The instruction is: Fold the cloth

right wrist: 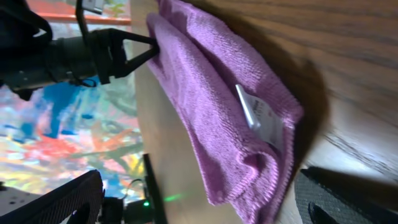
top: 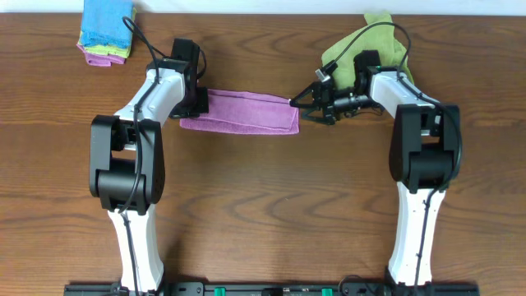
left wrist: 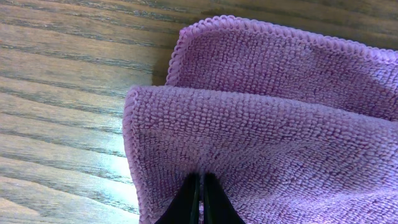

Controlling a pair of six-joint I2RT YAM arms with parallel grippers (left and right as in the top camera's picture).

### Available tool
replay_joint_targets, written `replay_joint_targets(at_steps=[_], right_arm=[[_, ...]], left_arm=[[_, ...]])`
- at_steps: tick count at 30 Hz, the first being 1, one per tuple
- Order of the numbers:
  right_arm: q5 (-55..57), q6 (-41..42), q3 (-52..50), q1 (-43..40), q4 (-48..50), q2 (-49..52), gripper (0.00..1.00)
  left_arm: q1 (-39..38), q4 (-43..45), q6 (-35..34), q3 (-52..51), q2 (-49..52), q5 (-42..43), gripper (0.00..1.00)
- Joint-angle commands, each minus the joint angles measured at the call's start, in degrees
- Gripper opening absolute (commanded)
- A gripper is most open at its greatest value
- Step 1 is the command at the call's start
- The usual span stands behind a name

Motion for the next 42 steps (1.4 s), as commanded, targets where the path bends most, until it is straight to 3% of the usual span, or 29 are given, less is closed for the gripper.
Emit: replay_joint_targets(at_steps=[1,7,11,14,16,18,19,28,33,37,42], right_arm=[[7.61,2.84,-1.16,2.75,1.36,5.33,0.99],[6.47,7.54,-1.03,4.68,6.69,5.62,0.96],[4.96,7.54,-0.33,4.55,6.29,5.57,0.80],[5.07,7.48,1.75,4.15,3.80,5.49,0.56],[5.79,7.50,3.93,3.80,1.84,5.49,0.26],[9.16,7.43,7.41,3.37,-2.23,5.46,0.05],[12.22,6.80,10.21,3.15,-5.77,5.46,0.01],[41.68,4.57,34.23,3.21,-31.30,5.46,0.01],[62.75,10.91,44.46,3.72,-42.80,5.46,0.01],[72.70,12.70,45.66,6.91,-43.19,5.49,0.02],[81.20,13.73,43.19,14.27,-36.11,5.62,0.01]], left_arm=[[-0.26,-0.39,-0.42,-0.11,2.56,2.97,0.06],[-0.28,-0.42,-0.50,-0.11,2.56,6.49,0.06],[-0.28,-0.20,-0.74,-0.09,2.56,7.67,0.06],[-0.28,-0.02,-1.62,-0.02,2.56,7.67,0.06],[-0.28,-0.09,-1.60,0.20,2.51,7.67,0.06],[-0.17,-0.55,-1.73,0.92,2.32,7.67,0.06],[-0.13,-0.83,-1.75,1.57,2.23,7.69,0.06],[-0.13,-5.16,-1.73,9.38,-1.95,7.50,0.06],[-0.13,-5.46,-2.71,9.92,-8.11,7.48,0.05],[-0.15,-5.55,-3.54,9.92,-14.08,7.69,0.06],[-0.15,-7.39,-5.88,9.92,-22.99,7.76,0.06]])
